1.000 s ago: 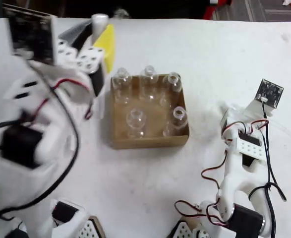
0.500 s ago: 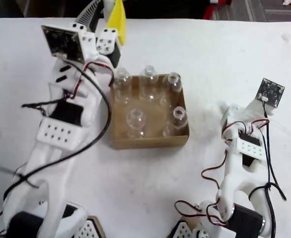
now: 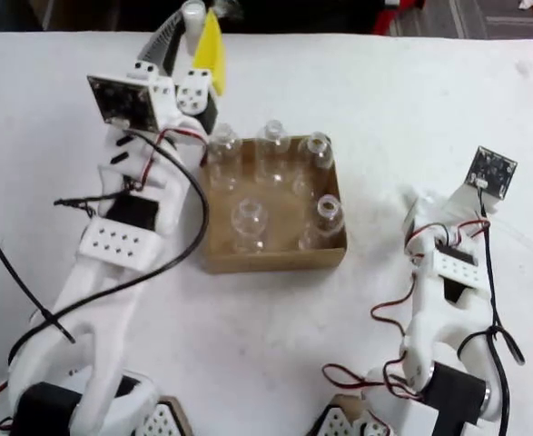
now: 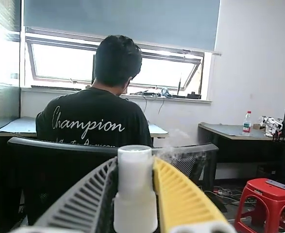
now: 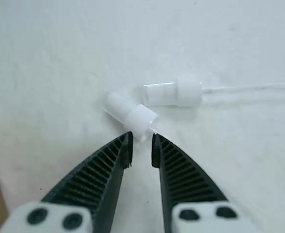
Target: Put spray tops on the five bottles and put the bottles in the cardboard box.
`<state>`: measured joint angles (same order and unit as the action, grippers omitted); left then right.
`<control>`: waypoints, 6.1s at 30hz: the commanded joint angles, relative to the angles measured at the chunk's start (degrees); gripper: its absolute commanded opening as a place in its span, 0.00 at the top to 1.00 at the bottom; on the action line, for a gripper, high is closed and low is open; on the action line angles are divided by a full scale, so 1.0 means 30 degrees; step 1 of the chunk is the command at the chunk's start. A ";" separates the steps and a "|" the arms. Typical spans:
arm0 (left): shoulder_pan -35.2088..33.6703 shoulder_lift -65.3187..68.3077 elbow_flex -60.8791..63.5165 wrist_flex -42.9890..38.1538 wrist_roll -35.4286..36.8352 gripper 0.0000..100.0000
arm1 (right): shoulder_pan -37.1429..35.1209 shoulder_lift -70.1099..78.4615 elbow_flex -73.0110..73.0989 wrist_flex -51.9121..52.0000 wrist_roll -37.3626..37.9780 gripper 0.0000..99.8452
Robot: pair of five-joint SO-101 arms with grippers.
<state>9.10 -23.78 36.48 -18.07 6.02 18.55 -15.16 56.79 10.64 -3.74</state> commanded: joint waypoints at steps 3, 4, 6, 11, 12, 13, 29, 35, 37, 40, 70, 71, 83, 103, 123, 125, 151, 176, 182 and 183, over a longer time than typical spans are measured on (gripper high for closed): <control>-0.0132 0.0513 -0.0938 -0.0586 0.0088 0.98 | -0.0190 -0.0073 -0.0645 -0.0454 0.0147 0.95; -0.0220 0.0894 -0.1114 -0.0645 0.0088 0.98 | -0.0190 -0.0073 -0.0645 -0.0454 0.0147 0.95; -0.0278 0.1509 -0.0703 -0.1582 0.0117 0.98 | -0.0190 -0.0073 -0.0645 -0.0454 0.0147 0.95; -0.0103 0.1890 0.1319 -0.6154 0.0088 0.98 | -0.0190 -0.0073 -0.0645 -0.0454 0.0147 0.95; -0.0103 0.1890 0.1289 -0.6359 0.0088 0.98 | -0.0190 -0.0073 -0.0645 -0.0454 0.0147 0.95; -0.0132 0.1890 0.1055 -0.6300 0.0088 0.98 | -0.0190 -0.0073 -0.0645 -0.0454 0.0147 0.95; -0.0190 0.5553 -0.0440 -0.7473 0.0088 0.98 | -0.0190 -0.0073 -0.0645 -0.0454 0.0147 0.95; -0.0220 0.5201 -0.0293 -0.7473 0.0147 0.98 | -0.0249 -0.0073 -0.0645 -0.0454 0.0147 0.95; -0.0249 0.4498 0.0000 -0.7414 0.0147 0.98 | -0.0249 -0.0073 -0.0645 -0.0454 0.0147 0.95; -0.0161 0.3560 0.0293 -0.7297 0.0147 0.98 | -0.0249 -0.0073 -0.0645 -0.0454 0.0147 0.95; -0.0190 0.3209 0.0879 -0.5011 0.0088 0.98 | -0.0220 -0.0073 -0.0645 -0.0454 0.0147 0.95; -0.0132 0.3209 0.1084 -0.5040 0.0088 0.98 | -0.0220 -0.0073 -0.0645 -0.0454 0.0147 0.95; -0.0103 0.3209 0.4689 -0.9788 0.0088 0.98 | -0.0249 -0.0073 -0.0645 -0.0454 0.0147 0.95; 0.1187 0.3267 0.6154 -0.9582 -0.1612 0.97 | -0.0249 -0.0073 -0.0645 -0.0454 0.0147 0.95; 0.1216 0.6081 0.8615 -1.4447 -0.2168 0.98 | -0.0249 -0.0073 -0.0645 -0.0454 0.0147 0.95; 0.1304 0.6110 0.8821 -1.4388 -0.2168 0.98 | -0.0249 -0.0073 -0.0645 -0.0454 0.0147 0.95; 0.0923 0.5934 0.9084 -1.1897 0.0059 0.95 | -0.0249 -0.0073 -0.0645 -0.0454 0.0147 0.95; -0.0190 0.3179 0.9788 -1.1692 0.2256 0.77 | -0.0249 -0.0073 -0.0645 -0.0454 0.0147 0.95; -0.0278 -0.3648 0.8821 -0.2198 0.2344 0.77 | -0.0249 -0.0073 -0.0645 -0.0454 0.0147 0.95; -0.0630 -0.4879 0.8000 0.0498 0.2403 0.77 | -0.0249 -0.0073 -0.0645 -0.0454 0.0147 0.95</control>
<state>9.36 -23.16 66.81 -41.80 12.35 18.55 -15.16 56.79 10.64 -3.74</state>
